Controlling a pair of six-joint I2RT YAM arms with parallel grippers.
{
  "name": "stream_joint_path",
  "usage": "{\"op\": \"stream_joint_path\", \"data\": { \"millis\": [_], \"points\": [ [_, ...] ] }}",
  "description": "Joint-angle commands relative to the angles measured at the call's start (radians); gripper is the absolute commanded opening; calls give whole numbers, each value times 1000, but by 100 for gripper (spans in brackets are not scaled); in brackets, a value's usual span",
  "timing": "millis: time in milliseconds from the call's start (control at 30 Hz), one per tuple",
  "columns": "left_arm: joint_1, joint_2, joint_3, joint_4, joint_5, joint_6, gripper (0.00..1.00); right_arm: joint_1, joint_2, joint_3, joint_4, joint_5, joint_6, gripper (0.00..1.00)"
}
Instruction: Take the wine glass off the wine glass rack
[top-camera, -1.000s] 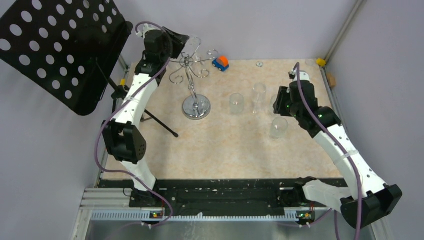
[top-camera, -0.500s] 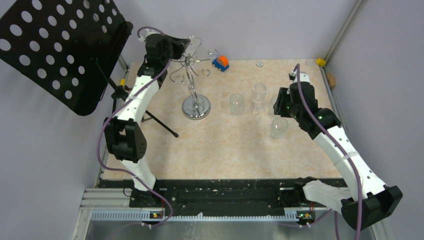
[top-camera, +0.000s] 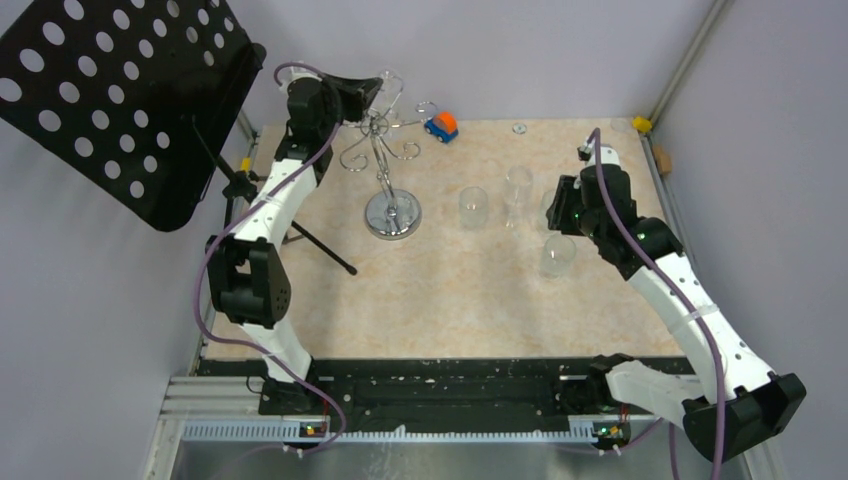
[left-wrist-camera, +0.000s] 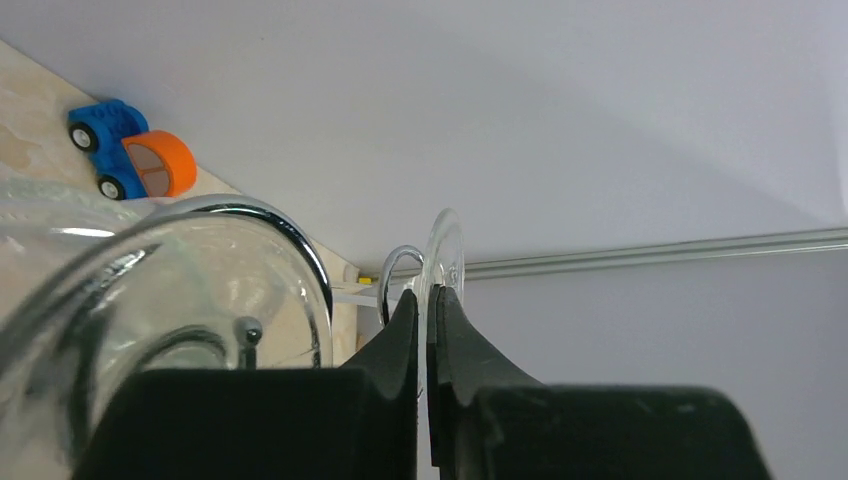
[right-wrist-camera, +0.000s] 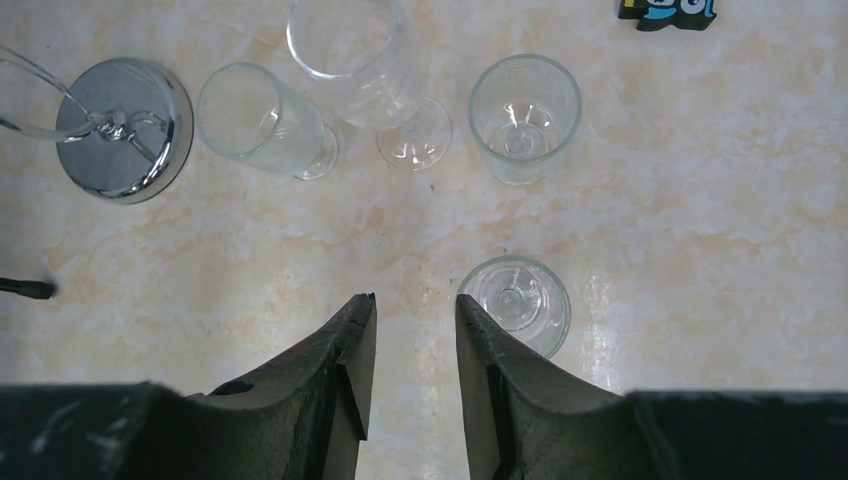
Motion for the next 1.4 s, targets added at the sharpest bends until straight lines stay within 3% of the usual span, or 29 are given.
{"op": "stream_joint_path", "data": {
  "millis": [0, 333, 733, 1367],
  "points": [
    [7, -60, -17, 201, 91, -99, 0, -6, -28, -7, 35, -11, 8, 36],
    [12, -55, -31, 302, 183, -159, 0, -6, -32, -13, 40, -19, 8, 36],
    [40, -41, -1, 288, 290, -203, 0, -6, -31, -10, 51, -34, 14, 36],
    [114, -168, 41, 7, 268, -29, 0, -5, -31, -7, 56, -56, 24, 36]
  ]
}}
